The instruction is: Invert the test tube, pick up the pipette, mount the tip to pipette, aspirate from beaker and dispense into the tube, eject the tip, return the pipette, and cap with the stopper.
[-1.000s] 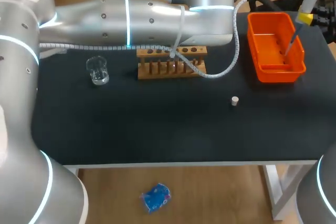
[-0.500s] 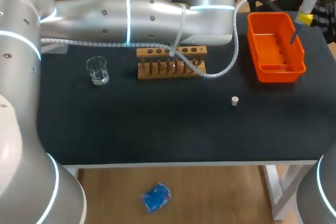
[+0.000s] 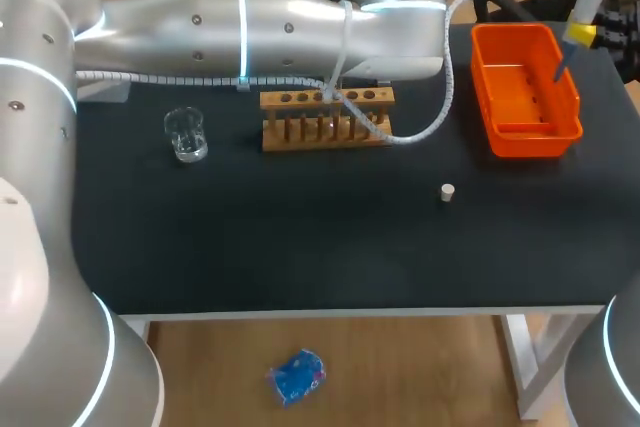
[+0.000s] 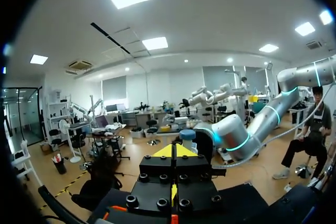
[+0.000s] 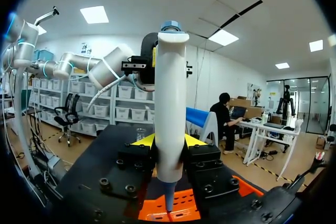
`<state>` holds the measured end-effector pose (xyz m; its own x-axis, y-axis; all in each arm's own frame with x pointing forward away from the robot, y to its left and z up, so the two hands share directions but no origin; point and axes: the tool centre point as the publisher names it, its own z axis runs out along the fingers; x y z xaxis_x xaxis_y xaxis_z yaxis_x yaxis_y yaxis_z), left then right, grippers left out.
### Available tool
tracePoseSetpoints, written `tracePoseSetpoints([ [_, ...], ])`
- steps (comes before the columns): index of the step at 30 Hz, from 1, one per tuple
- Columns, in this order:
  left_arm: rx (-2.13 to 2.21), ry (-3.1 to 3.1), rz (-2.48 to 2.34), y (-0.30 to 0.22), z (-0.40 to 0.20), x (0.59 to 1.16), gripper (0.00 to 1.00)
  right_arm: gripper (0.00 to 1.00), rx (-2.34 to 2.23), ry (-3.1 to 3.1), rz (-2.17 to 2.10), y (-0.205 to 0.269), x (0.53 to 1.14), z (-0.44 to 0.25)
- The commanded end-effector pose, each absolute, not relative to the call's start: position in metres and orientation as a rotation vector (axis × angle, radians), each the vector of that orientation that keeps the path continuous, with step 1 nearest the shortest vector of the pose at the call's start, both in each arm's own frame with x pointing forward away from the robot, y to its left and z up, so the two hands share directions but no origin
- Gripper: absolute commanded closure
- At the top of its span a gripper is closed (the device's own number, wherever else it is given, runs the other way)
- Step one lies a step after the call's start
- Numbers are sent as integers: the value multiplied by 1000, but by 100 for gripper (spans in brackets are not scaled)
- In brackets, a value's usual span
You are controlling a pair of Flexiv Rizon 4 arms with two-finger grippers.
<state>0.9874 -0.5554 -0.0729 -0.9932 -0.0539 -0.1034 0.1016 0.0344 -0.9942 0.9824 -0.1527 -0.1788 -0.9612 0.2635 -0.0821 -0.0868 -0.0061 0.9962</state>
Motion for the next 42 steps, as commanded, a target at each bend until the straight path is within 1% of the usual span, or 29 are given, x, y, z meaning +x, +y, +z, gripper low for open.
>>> tracePoseSetpoints([
  [1, 51, 2129, -2109, -545, -60, 983, 100, 100, 184, 2028, 2058, -153, 983, -177],
  [9, 39, 2110, -2079, -516, -38, 983, 100, 100, 184, 2028, 2058, -153, 983, -177],
  [10, 30, 2110, -2073, -511, -36, 982, 91, 100, 184, 2028, 2058, -153, 983, -177],
  [12, 15, 2113, -2060, -500, -34, 978, 54, 100, 184, 2028, 2058, -153, 983, -177],
  [13, 6, 2110, -2054, -495, -33, 977, 7, 100, 184, 2028, 2058, -153, 983, -177],
  [14, -1, 2108, -2050, -490, -31, 975, 0, 100, 184, 2028, 2058, -153, 983, -177],
  [23, -64, 2123, -2056, -450, -24, 950, 0, 100, 184, 2028, 2058, -153, 983, -177],
  [31, -213, 2162, -1994, -407, -39, 912, 0, 100, 184, 2028, 2058, -153, 983, -177],
  [42, -213, 2162, -1994, -407, -39, 912, 0, 100, 184, 2028, 2058, -153, 983, -177],
])
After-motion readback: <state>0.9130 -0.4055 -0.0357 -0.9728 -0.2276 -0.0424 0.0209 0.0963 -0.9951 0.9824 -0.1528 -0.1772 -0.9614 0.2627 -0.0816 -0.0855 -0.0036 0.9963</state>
